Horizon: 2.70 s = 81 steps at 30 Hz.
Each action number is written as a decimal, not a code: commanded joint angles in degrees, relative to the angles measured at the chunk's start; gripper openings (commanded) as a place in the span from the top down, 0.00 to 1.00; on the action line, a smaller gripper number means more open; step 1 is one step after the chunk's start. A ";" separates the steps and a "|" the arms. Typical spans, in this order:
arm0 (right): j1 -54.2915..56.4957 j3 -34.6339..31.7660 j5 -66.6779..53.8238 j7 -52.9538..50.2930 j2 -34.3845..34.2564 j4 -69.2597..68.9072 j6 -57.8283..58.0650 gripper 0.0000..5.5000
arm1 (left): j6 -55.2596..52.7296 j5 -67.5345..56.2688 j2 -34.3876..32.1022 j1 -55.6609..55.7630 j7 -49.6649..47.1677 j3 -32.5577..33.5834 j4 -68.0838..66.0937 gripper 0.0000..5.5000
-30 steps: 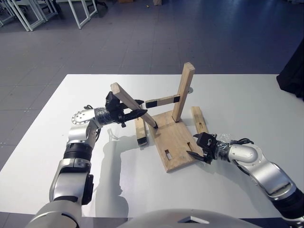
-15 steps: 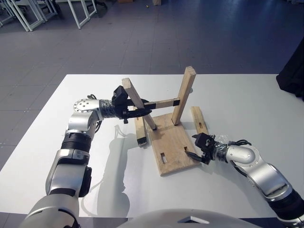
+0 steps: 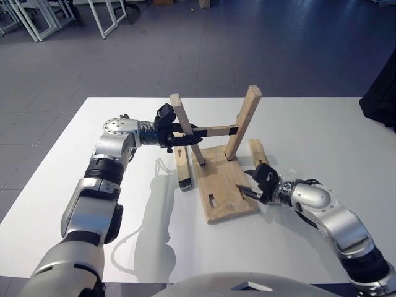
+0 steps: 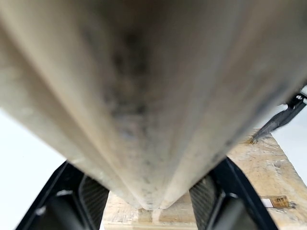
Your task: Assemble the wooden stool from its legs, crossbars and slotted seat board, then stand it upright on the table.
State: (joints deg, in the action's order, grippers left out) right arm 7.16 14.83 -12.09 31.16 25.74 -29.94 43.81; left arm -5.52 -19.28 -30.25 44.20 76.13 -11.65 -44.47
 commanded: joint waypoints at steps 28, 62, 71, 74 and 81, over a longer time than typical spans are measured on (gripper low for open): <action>19.87 4.04 6.73 -18.71 -31.60 17.74 -10.53 0.82 | -1.85 15.69 1.98 -6.81 -5.56 -13.89 -8.42 0.63; 15.17 -9.64 -9.81 4.59 -2.91 3.68 11.16 0.82 | 7.78 9.69 6.22 -2.99 3.02 -12.04 -13.09 0.63; -1.66 2.93 -8.94 13.77 13.15 -1.28 9.35 0.82 | 4.52 8.76 4.80 -3.26 6.39 -11.87 -6.20 0.63; -3.47 4.43 -6.80 12.56 14.27 -0.69 7.90 0.82 | 4.08 8.62 4.48 -3.62 6.59 -11.92 -4.97 0.63; -6.08 7.02 -3.30 10.97 15.30 0.28 5.50 0.82 | 4.20 9.03 3.08 -0.80 4.79 -10.84 -3.42 0.54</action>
State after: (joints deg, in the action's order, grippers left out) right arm 2.45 19.71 -18.05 43.47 39.48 -31.03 48.58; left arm -0.17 -14.86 -26.87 46.86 80.13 -19.51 -46.52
